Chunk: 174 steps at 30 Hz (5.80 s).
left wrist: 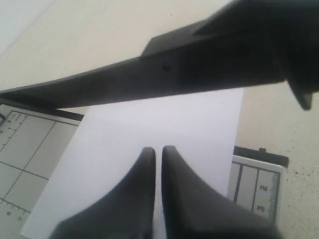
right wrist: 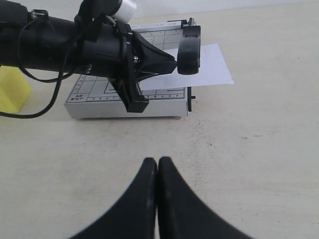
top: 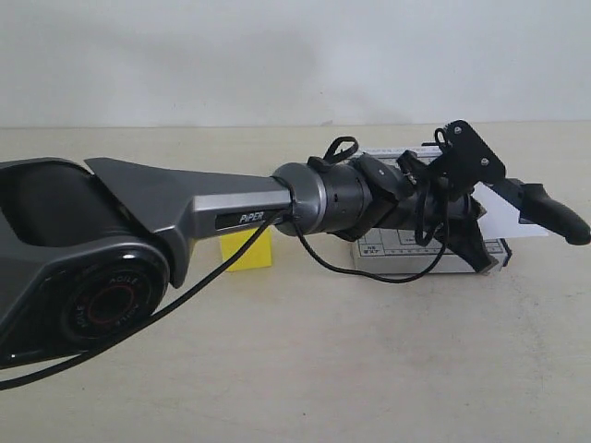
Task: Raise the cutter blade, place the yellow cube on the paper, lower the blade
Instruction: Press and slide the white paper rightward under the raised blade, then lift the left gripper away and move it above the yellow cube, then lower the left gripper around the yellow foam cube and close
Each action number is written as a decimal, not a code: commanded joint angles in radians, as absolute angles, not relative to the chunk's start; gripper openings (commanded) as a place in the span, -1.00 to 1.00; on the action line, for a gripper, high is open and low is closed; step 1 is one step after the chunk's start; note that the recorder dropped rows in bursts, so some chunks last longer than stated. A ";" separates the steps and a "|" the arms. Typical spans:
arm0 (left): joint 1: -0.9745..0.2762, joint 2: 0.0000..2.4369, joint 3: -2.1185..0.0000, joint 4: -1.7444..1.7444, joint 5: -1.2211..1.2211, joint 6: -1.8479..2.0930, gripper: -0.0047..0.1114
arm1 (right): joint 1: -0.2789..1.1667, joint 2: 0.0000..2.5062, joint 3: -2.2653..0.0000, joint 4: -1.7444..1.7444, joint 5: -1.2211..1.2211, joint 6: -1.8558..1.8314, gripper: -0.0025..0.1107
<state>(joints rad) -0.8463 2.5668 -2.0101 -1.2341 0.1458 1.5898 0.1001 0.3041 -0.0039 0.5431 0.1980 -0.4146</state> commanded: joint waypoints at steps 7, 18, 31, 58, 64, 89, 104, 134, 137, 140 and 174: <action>-0.850 2.519 -2.017 -1.242 0.128 1.561 -0.43 | 0.102 0.299 0.000 0.544 0.198 -0.417 -0.96; -0.848 2.367 -1.909 -1.077 0.131 1.397 -0.07 | 0.102 0.299 0.000 0.544 0.198 -0.417 -0.96; -0.812 2.071 -1.488 -0.974 0.096 1.259 -0.07 | 0.102 0.299 0.000 0.544 0.198 -0.417 -0.96; -0.484 1.626 -0.930 -0.974 0.105 0.799 0.46 | 0.102 0.299 0.000 0.544 0.198 -0.417 -0.96; -0.462 1.635 -0.930 -0.976 0.105 0.769 0.46 | 0.102 0.299 0.000 0.544 0.198 -0.417 -0.96; -0.450 1.683 -0.932 -0.934 0.152 0.724 0.82 | 0.102 0.299 0.000 0.544 0.198 -0.417 -0.96; -0.452 1.811 -1.099 -1.027 0.237 0.546 0.98 | 0.102 0.299 0.000 0.544 0.198 -0.417 -0.96; -0.451 1.861 -1.149 -0.586 0.314 0.756 0.90 | 0.102 0.299 0.000 0.544 0.198 -0.417 -0.96; -0.451 1.857 -1.175 -0.587 0.342 0.838 0.90 | 0.102 0.299 0.000 0.544 0.198 -0.417 -0.96; -0.451 1.857 -1.207 -0.587 0.389 0.937 0.90 | 0.102 0.299 0.000 0.544 0.198 -0.417 -0.96; -0.451 1.878 -1.241 -0.459 0.369 1.295 0.90 | 0.102 0.299 0.000 0.544 0.202 -0.417 -0.96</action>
<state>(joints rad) -0.4496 1.8687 -1.2346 -0.4560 0.3843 1.2990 0.1001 0.3041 -0.0039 0.5431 0.2018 -0.4146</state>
